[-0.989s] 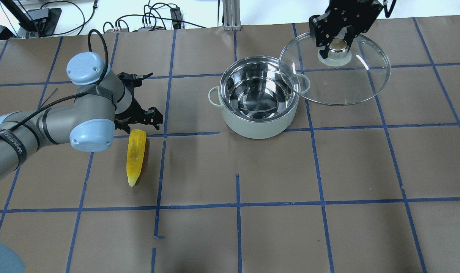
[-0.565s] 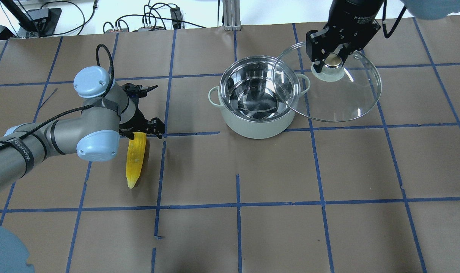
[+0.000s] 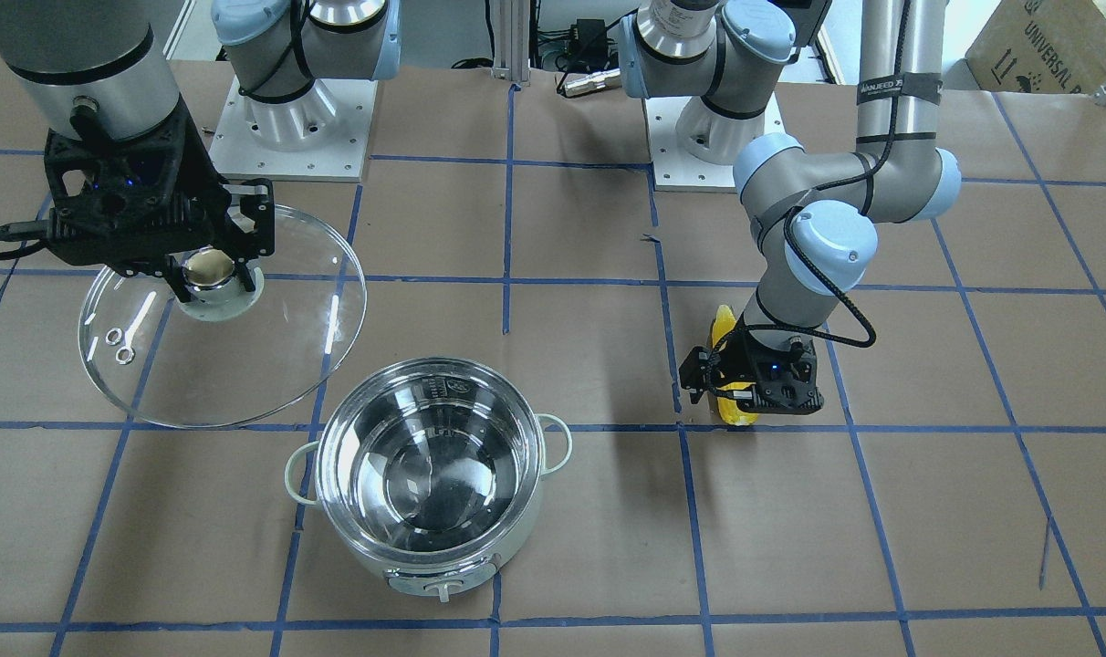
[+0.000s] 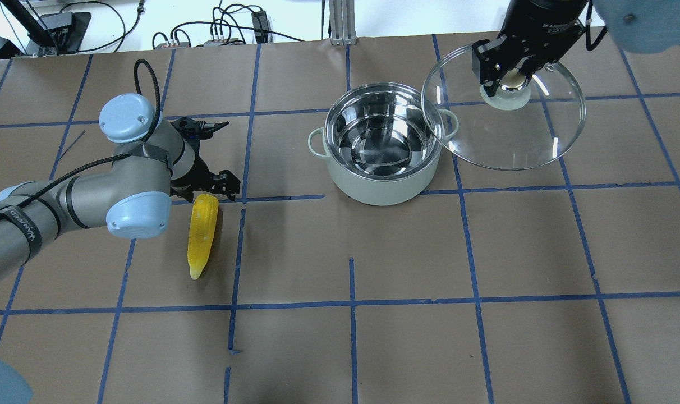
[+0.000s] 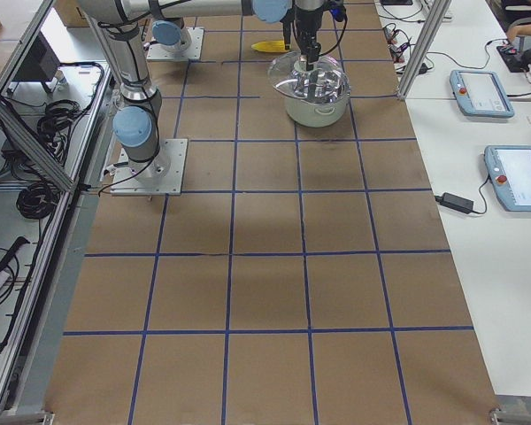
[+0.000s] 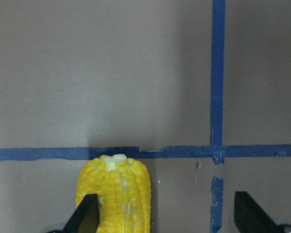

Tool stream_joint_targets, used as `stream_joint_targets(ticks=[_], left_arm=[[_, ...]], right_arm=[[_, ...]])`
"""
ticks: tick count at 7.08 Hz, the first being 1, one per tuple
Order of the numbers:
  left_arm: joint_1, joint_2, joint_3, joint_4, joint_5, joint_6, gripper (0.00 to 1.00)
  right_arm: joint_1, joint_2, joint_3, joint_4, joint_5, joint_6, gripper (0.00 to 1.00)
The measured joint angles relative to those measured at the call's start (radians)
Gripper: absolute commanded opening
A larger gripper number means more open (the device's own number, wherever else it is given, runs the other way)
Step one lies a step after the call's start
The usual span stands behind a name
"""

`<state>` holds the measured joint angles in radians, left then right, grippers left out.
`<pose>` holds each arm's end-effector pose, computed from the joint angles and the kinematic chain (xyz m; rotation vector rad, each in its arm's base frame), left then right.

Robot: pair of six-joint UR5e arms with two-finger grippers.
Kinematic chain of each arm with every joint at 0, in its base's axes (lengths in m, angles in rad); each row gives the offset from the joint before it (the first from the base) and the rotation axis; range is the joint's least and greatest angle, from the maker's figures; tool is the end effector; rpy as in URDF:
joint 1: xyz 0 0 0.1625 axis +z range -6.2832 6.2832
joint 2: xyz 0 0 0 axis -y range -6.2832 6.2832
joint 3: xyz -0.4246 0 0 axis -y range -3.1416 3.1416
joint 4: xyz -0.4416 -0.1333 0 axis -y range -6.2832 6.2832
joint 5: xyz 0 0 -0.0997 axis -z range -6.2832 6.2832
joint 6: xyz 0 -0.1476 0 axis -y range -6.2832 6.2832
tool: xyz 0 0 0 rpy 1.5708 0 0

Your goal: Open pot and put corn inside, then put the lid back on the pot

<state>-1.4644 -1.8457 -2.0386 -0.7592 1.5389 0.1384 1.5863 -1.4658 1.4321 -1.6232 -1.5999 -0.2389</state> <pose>-0.0788 -0.5617 0.1322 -0.0516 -3.1159 0.1127 0.1383 -0.5958 0.4612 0.3914 -3.0757 0.1277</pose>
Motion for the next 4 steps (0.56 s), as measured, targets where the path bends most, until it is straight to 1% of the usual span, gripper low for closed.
stream_joint_targets(ticks=[2, 4], left_arm=[[0.002, 0.005, -0.015, 0.001, 0.001, 0.068, 1.00], [0.028, 0.006, -0.053, 0.034, 0.001, 0.162, 1.00]], right_arm=[[0.001, -0.002, 0.002, 0.001, -0.004, 0.009, 0.22], [0.003, -0.002, 0.002, 0.003, -0.002, 0.012, 0.22]])
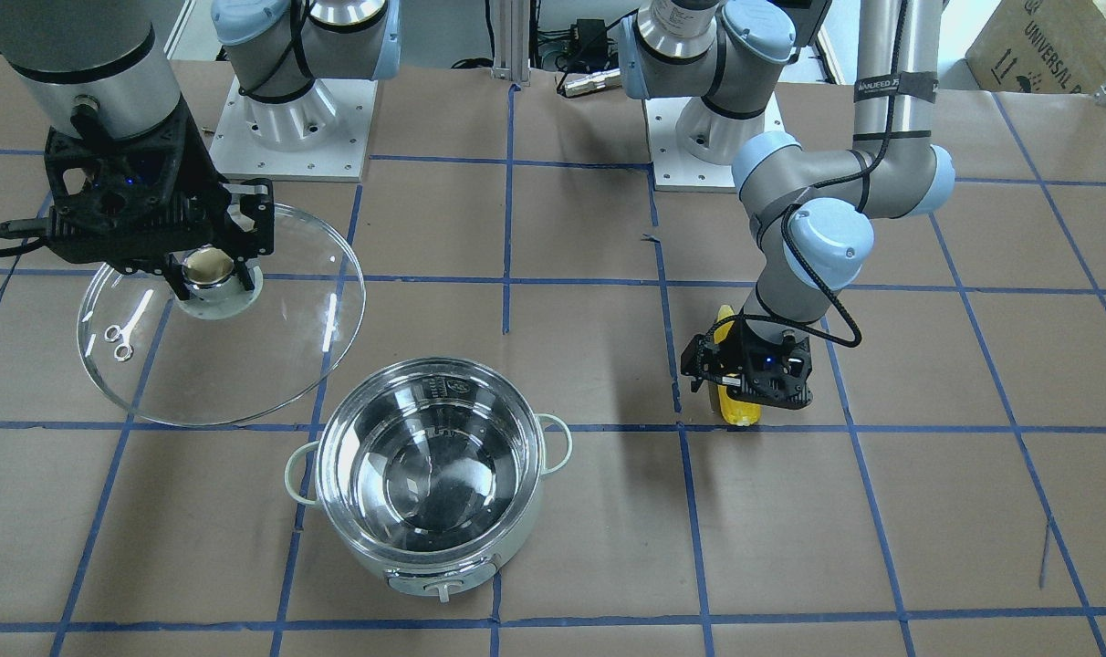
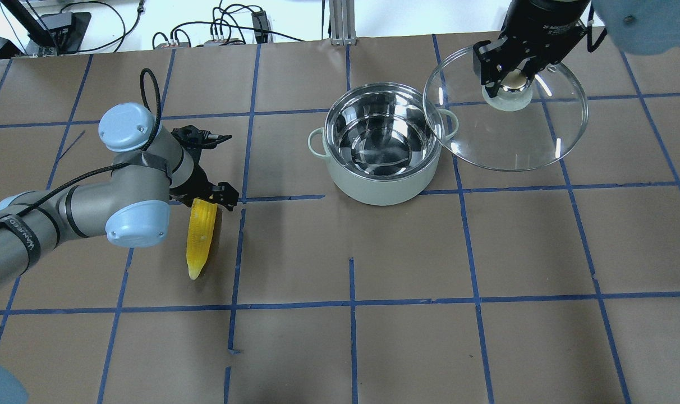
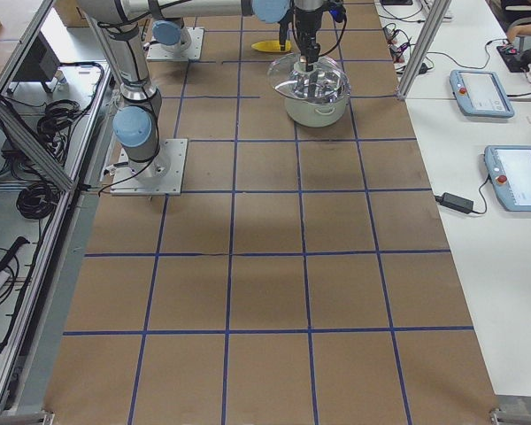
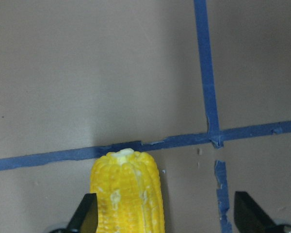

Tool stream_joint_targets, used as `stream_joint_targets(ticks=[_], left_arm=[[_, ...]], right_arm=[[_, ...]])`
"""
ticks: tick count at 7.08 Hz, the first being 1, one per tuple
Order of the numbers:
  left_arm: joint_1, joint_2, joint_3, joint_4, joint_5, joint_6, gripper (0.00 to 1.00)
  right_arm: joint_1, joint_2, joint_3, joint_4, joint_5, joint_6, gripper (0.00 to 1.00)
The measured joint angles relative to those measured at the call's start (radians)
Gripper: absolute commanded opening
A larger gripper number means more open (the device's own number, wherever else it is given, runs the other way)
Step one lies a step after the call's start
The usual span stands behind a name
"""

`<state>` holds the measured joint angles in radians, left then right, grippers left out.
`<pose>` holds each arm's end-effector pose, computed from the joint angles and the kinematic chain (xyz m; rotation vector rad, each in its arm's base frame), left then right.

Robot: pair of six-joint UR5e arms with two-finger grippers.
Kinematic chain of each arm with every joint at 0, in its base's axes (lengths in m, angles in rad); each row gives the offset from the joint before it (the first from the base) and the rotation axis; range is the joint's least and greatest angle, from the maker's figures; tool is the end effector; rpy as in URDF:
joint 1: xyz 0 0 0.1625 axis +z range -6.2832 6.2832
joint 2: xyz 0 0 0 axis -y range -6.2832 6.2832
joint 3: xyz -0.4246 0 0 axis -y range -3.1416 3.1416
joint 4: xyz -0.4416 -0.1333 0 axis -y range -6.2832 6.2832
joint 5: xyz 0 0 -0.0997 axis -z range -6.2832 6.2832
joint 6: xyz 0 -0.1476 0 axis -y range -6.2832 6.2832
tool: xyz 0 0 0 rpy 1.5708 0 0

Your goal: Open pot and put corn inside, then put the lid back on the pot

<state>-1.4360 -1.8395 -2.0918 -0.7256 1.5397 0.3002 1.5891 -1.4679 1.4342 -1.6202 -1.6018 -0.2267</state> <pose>-0.0652 -0.5451 0.1165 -0.2592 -3.1110 0.0951 0.1396 -0.5941 0.4610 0.3768 -3.0767 0.1232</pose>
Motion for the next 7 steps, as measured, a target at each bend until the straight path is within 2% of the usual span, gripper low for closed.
stream_joint_targets(ticks=[2, 4, 5, 6, 7], left_arm=[[0.059, -0.001, -0.023, 0.016, -0.028, 0.045, 1.00], [0.070, -0.004, -0.028, 0.020, -0.042, 0.036, 0.98], [0.070, -0.005, -0.030, 0.021, -0.044, 0.030, 0.88], [0.070, -0.005, -0.037, 0.025, -0.045, 0.019, 0.63], [0.070, -0.006, -0.050, 0.048, -0.048, 0.000, 0.43]], right_arm=[[0.000, 0.000, 0.000, 0.001, 0.007, 0.016, 0.22], [0.000, 0.000, 0.000, 0.002, 0.009, 0.023, 0.22], [0.002, 0.000, 0.000, 0.002, 0.010, 0.024, 0.22], [0.003, 0.000, -0.001, 0.001, 0.010, 0.024, 0.22], [0.004, 0.000, -0.002, -0.002, 0.011, 0.025, 0.22]])
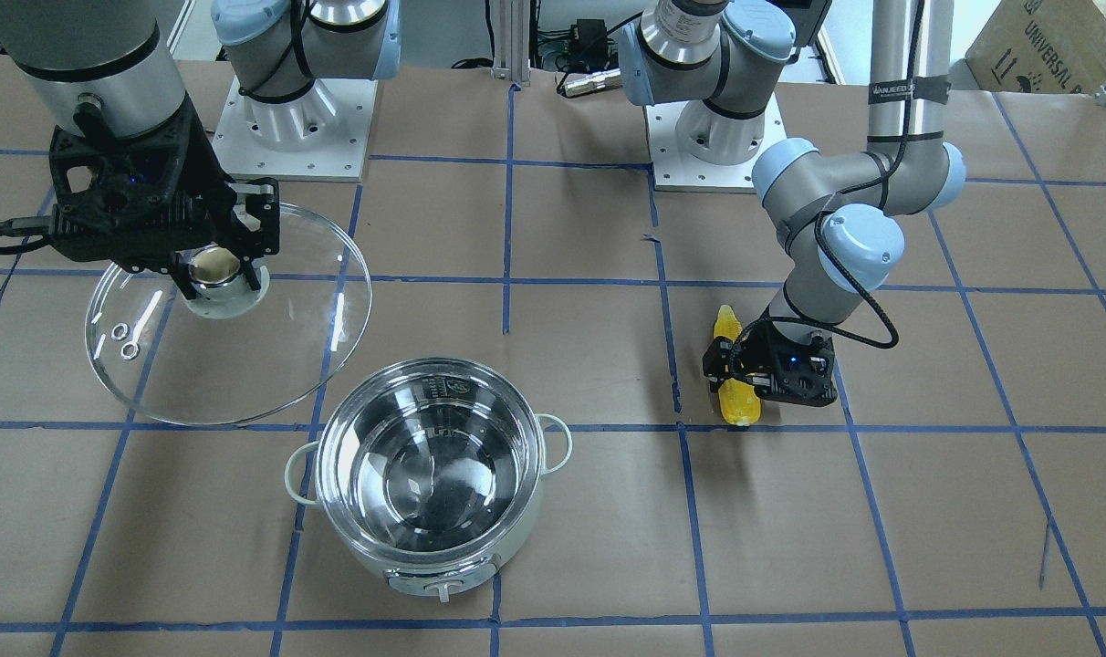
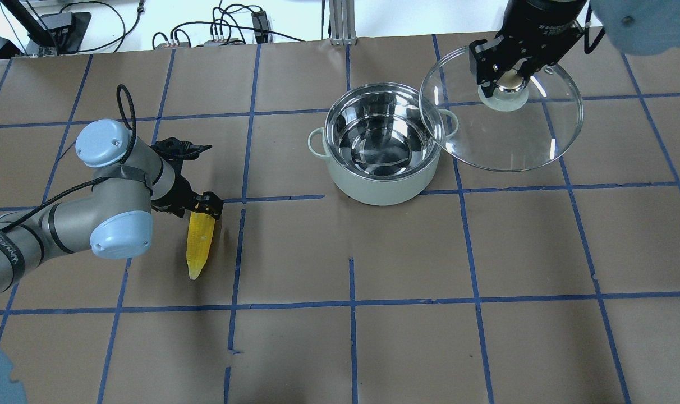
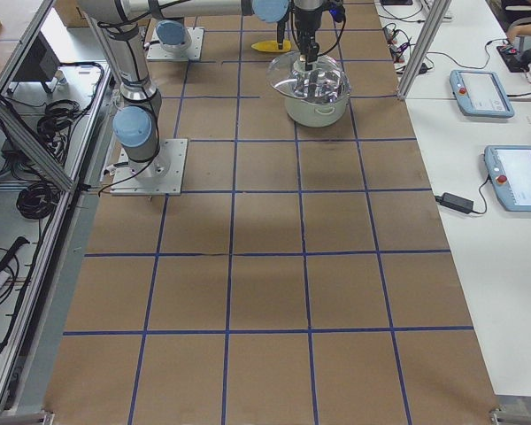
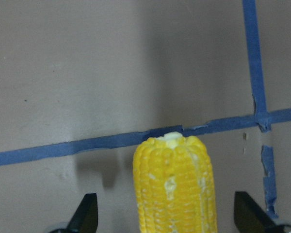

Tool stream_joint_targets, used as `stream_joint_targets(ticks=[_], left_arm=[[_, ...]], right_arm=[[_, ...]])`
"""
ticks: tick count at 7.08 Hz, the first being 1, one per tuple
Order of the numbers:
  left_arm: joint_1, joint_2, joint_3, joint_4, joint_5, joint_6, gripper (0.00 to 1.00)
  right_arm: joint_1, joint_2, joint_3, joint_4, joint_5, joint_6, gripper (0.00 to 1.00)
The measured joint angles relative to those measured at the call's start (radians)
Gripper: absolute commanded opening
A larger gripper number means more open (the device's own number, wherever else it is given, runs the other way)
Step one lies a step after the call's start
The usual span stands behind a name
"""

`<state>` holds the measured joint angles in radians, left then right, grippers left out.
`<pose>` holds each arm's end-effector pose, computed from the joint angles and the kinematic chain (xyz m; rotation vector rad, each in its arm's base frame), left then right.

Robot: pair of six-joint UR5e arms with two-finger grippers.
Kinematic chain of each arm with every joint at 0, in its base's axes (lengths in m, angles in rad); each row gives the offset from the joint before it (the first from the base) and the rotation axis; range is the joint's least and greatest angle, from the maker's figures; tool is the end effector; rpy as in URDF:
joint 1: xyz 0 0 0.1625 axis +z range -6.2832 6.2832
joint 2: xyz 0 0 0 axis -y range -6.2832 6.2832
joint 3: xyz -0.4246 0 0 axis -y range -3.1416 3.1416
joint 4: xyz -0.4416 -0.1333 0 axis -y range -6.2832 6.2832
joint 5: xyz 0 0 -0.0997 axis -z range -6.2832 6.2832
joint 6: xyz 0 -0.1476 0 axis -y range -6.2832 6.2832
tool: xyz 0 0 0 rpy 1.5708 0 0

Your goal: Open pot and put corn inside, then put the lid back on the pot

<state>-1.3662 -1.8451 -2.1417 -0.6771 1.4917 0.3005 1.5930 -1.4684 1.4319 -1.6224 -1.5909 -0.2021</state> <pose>-0.0374 -0.5335 0.0987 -0.1504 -3.0718 0.1026 0.1436 -0.5940 0.4628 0.3468 -3.0914 0.1338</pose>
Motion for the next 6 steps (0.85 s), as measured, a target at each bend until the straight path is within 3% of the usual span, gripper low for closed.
stream_joint_targets(ticks=[2, 6], left_arm=[[0.000, 0.001, -0.016, 0.043, -0.015, -0.036, 0.26], [-0.004, 0.050, 0.025, -0.005, -0.041, -0.152, 0.24]], right_arm=[[0.001, 0.006, -0.005, -0.003, 0.000, 0.000, 0.22], [0.001, 0.003, -0.007, -0.004, 0.001, 0.002, 0.22]])
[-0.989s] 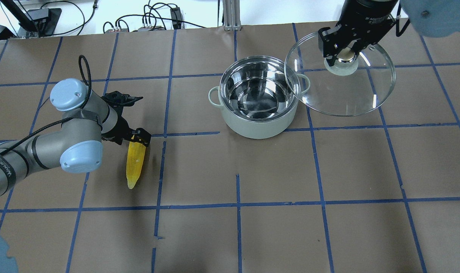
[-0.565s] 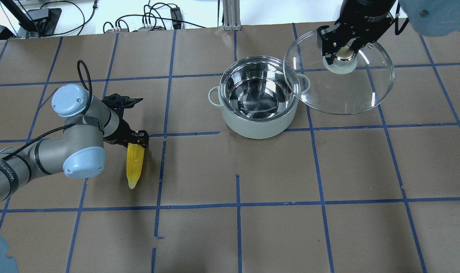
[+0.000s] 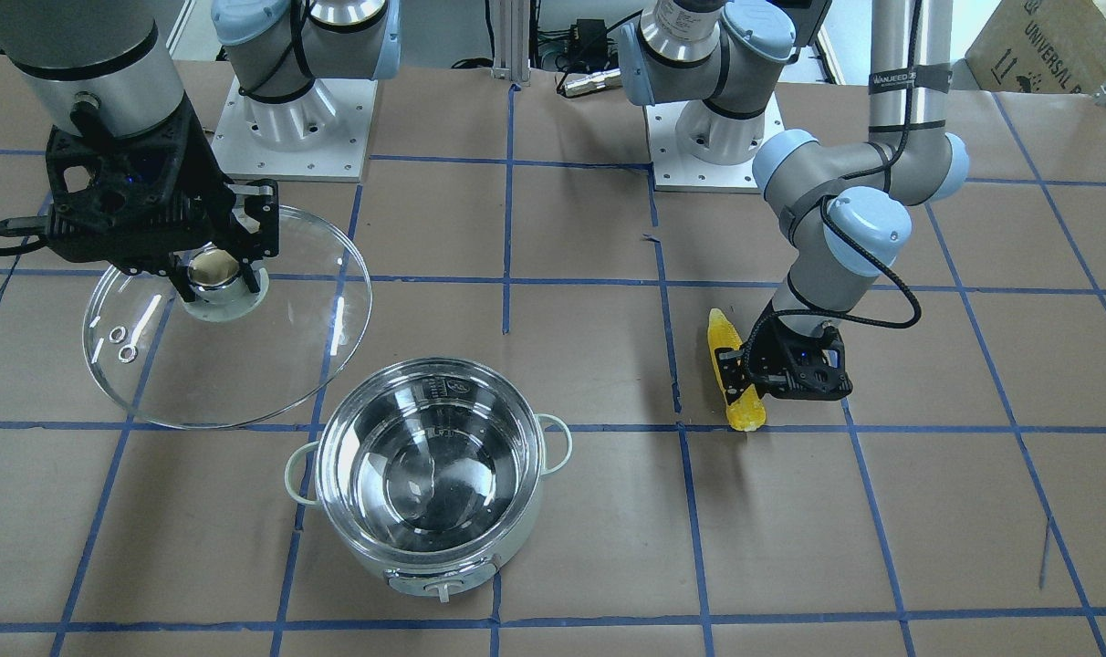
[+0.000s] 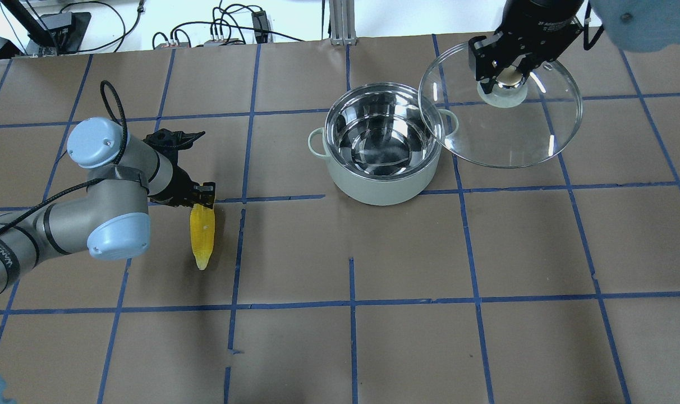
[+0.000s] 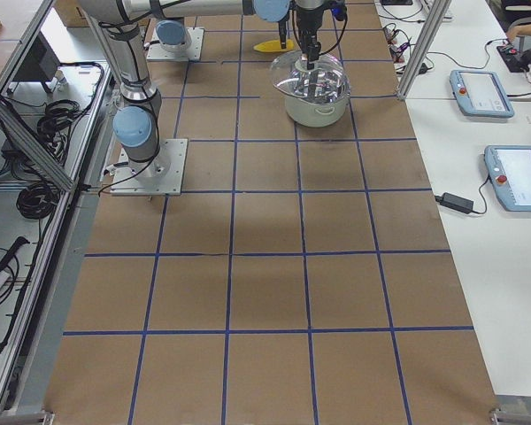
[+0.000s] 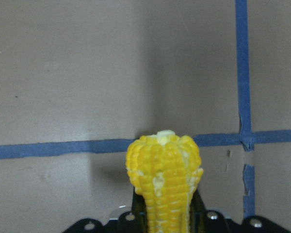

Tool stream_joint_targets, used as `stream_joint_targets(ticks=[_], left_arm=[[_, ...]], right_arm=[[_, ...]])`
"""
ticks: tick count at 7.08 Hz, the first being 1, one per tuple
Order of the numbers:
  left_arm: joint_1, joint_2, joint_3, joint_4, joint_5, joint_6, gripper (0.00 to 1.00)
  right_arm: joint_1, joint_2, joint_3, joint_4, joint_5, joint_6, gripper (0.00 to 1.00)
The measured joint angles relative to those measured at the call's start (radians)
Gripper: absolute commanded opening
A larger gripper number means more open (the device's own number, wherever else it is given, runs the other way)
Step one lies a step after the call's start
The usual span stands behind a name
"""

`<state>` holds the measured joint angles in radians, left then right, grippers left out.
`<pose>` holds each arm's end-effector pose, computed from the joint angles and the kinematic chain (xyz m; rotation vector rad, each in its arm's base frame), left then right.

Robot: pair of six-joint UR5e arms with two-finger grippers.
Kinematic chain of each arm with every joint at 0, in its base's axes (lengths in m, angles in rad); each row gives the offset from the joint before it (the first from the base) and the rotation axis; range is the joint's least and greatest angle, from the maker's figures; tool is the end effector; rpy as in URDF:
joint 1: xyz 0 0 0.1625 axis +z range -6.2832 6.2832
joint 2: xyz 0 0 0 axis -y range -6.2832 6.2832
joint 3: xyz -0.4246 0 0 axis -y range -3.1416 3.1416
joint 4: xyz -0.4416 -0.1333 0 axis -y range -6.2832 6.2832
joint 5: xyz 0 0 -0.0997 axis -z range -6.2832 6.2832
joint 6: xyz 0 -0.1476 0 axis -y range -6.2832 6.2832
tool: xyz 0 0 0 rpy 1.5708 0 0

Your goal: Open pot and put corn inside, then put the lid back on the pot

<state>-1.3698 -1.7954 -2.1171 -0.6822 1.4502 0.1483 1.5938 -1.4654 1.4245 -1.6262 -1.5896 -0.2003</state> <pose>-0.0427 -0.5471 0.1349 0.0692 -3.0356 0.2080 0.1443 -0.5962 0.4655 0.3452 -3.0917 0.1467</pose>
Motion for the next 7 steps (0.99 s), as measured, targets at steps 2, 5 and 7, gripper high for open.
stream_joint_targets(ticks=[2, 5, 7], left_arm=[[-0.019, 0.093, 0.140, -0.265, 0.003, -0.095, 0.24], [-0.156, 0.110, 0.437, -0.615, -0.002, -0.343, 0.23], [-0.284, 0.028, 0.544, -0.623, -0.009, -0.559, 0.23]], right_arm=[[0.000, -0.004, 0.000, 0.000, 0.000, 0.003, 0.22], [0.000, -0.003, 0.000, 0.000, 0.000, 0.003, 0.22], [0.000, 0.001, 0.002, 0.000, -0.001, 0.003, 0.22]])
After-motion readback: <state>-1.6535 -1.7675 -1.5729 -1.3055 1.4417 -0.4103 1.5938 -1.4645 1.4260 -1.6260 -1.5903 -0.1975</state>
